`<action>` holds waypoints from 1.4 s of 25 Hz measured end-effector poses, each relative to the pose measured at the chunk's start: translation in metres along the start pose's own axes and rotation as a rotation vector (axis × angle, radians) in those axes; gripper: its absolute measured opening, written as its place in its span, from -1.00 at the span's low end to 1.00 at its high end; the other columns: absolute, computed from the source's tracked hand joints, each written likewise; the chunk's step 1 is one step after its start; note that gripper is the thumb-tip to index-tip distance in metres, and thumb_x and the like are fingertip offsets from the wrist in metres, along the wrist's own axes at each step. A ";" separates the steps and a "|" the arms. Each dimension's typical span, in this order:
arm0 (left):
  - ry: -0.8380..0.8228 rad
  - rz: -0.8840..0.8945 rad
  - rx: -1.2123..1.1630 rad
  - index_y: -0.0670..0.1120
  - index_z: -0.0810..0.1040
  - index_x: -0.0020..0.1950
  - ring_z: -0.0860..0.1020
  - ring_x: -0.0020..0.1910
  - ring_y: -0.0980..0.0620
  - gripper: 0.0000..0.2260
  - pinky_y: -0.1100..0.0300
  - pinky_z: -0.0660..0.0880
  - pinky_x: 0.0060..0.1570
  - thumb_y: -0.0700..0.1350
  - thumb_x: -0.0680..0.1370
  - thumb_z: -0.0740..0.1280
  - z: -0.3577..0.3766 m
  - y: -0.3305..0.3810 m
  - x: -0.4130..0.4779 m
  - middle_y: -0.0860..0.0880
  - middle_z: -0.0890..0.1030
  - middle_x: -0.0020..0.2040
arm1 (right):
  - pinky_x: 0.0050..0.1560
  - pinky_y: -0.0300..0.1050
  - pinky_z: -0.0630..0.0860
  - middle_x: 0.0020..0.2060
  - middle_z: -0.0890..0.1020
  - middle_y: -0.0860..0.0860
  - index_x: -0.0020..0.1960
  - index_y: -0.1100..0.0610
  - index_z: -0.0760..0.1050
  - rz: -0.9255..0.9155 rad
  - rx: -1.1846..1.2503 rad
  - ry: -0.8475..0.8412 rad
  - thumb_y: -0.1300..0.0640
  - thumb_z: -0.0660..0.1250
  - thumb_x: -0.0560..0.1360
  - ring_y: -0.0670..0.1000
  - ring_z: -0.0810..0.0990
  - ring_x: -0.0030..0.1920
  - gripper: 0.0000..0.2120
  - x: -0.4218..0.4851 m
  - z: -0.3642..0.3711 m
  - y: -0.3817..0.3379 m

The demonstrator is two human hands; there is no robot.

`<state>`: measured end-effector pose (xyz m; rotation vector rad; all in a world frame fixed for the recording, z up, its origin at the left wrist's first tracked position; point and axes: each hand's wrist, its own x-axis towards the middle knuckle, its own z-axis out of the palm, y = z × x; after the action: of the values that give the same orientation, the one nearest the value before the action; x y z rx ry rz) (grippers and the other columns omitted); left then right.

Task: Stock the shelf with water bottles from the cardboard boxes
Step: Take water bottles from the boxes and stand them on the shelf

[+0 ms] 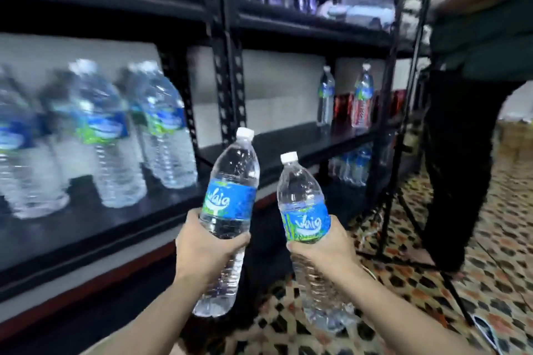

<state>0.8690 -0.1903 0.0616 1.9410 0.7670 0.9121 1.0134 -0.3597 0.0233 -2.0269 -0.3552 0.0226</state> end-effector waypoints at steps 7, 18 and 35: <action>0.502 0.100 0.046 -0.02 0.49 0.14 0.54 0.10 -0.01 -0.38 0.01 0.49 0.16 0.12 0.18 0.62 -0.166 -0.001 0.001 0.02 0.60 0.01 | -0.18 -0.27 0.45 -0.13 0.62 -0.18 0.03 -0.03 0.44 -0.325 0.188 -0.189 -0.10 0.63 0.06 -0.11 0.61 -0.08 -0.37 -0.072 0.102 -0.155; 0.902 0.037 0.080 -0.17 0.42 0.32 0.49 0.24 -0.16 -0.19 -0.03 0.40 0.26 0.04 0.18 0.66 -0.297 -0.038 0.027 -0.15 0.56 0.17 | -0.22 -0.35 0.46 -0.13 0.65 -0.18 0.05 -0.03 0.46 -0.405 0.482 -0.480 -0.25 0.66 0.01 -0.22 0.61 -0.14 -0.28 -0.143 0.252 -0.304; 0.920 0.113 0.089 -0.14 0.33 0.44 0.41 0.33 -0.07 -0.15 0.06 0.30 0.33 0.02 0.26 0.64 -0.337 -0.051 0.073 -0.09 0.48 0.31 | -0.09 -0.21 0.40 0.00 0.57 -0.09 0.15 0.01 0.32 -0.394 0.405 -0.504 -0.03 0.66 0.21 -0.10 0.53 -0.11 -0.32 -0.091 0.306 -0.348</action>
<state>0.6241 0.0337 0.1691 1.5916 1.2188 1.9096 0.7916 0.0297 0.1714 -1.5032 -0.9797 0.3383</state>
